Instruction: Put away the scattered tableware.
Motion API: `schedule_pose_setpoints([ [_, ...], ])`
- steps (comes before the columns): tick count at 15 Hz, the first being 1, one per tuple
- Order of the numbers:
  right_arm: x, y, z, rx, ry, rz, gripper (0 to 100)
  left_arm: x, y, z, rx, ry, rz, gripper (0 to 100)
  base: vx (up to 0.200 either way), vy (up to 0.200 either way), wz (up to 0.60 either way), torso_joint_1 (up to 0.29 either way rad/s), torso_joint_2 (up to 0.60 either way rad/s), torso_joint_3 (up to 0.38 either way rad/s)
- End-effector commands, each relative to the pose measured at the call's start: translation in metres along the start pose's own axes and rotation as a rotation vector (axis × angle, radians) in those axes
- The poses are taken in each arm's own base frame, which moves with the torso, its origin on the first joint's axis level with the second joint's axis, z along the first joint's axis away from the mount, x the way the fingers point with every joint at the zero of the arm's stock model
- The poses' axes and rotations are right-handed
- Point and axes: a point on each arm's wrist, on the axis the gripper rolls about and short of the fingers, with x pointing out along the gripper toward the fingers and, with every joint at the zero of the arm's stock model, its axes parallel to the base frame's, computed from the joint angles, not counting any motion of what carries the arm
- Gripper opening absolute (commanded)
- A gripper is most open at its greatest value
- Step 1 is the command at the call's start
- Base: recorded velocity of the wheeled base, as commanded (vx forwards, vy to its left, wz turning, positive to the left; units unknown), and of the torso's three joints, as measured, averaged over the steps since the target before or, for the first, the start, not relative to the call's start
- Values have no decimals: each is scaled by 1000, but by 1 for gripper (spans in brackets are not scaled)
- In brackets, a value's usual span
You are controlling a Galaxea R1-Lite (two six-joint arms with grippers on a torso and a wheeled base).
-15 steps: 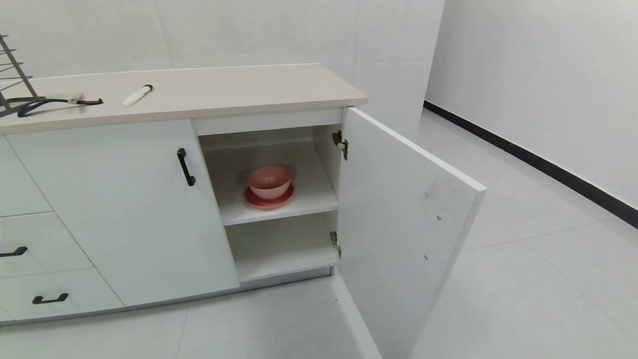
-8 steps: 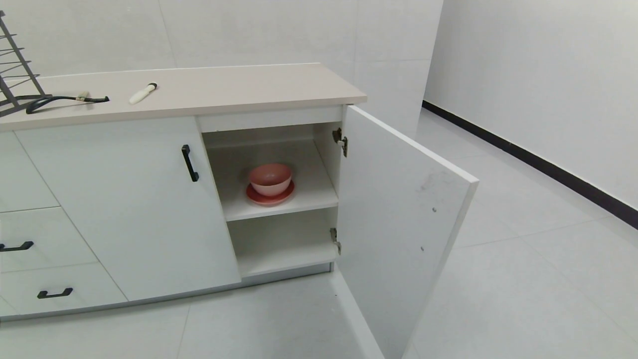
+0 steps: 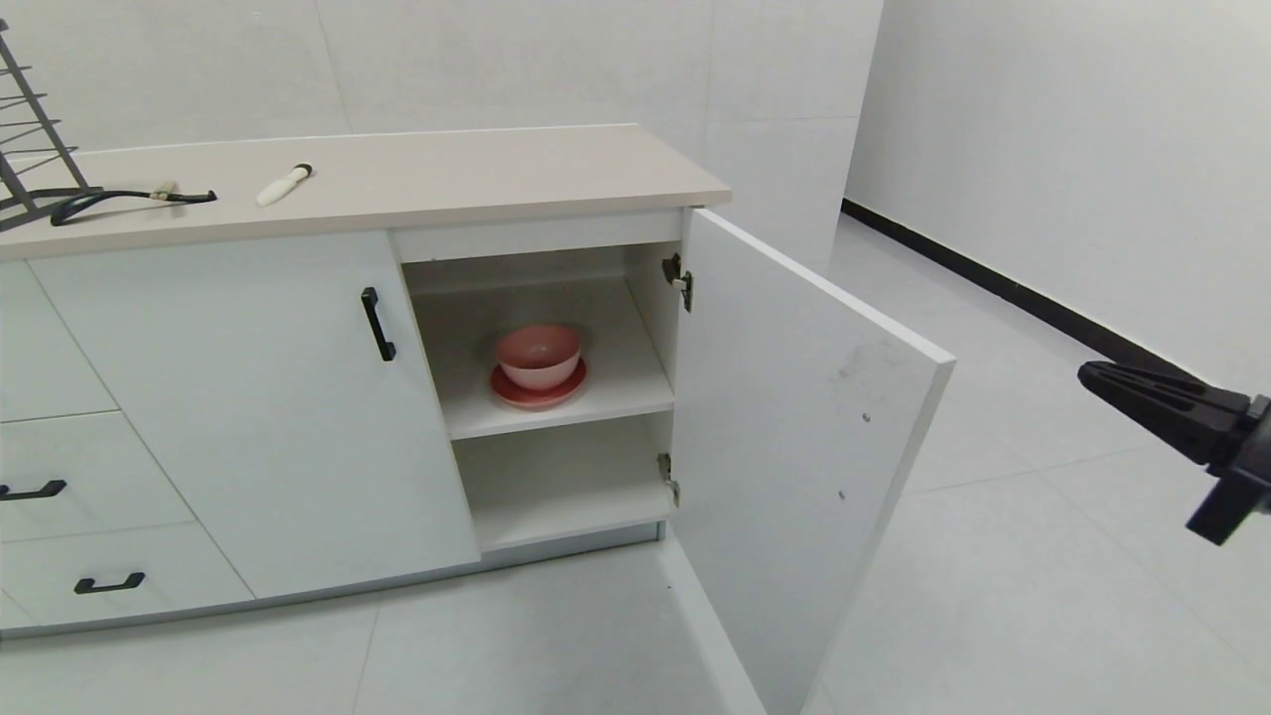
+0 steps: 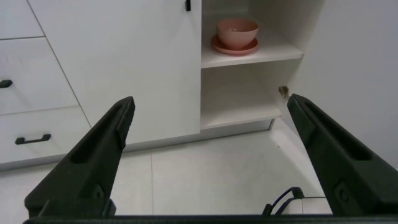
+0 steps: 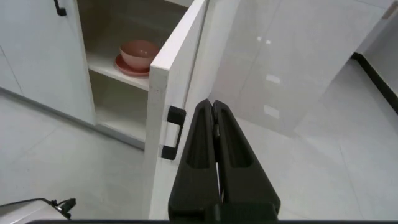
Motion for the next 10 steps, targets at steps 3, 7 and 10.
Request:
schedule_pose_setpoints([
  [3, 39, -2, -40, 23, 61, 103, 0, 0, 0, 0, 2, 0, 0, 100, 0, 0, 0, 0, 0, 0],
  [7, 63, -12, -44, 3, 47, 124, 0, 0, 0, 0, 0, -1, 0, 100, 0, 0, 0, 0, 0, 0],
  [10, 79, -16, -48, -30, 18, 184, 0, 0, 0, 0, 0, -1, 2, 100, 0, 0, 0, 0, 0, 0],
])
